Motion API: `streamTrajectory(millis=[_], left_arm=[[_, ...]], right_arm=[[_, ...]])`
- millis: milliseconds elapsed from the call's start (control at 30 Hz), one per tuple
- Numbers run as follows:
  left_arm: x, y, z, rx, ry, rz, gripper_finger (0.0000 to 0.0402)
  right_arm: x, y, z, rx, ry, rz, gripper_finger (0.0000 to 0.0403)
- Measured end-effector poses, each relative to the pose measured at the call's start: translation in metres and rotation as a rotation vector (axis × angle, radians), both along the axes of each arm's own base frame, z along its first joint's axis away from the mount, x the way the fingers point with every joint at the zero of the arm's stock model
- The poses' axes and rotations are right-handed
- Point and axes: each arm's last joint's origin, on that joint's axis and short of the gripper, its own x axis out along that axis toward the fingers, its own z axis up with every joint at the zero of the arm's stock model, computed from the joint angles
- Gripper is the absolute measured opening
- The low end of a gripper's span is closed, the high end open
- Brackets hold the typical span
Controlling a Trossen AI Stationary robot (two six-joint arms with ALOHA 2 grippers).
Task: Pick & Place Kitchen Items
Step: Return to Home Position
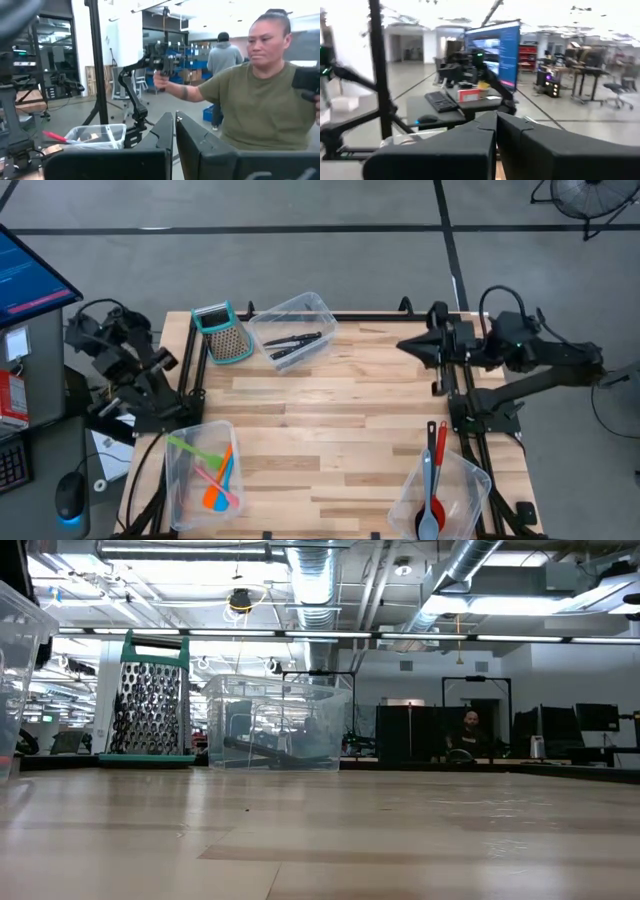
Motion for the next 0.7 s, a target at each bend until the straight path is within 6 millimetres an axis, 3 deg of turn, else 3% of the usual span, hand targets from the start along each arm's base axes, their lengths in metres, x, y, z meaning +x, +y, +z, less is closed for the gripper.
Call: streamTrajectory(millis=[200,700], left_arm=[[-0.003,0.004,-0.026,-0.098,0.008,-0.04,0.0],[0.007,-0.016,-0.098,-0.169,0.006,-0.062,0.0]], right_arm=[[-0.018,-0.012,-0.056,0.111,-0.043,-0.001,0.0001],[-0.046,-0.02,-0.206,0.307,-0.226,-0.013,0.0]])
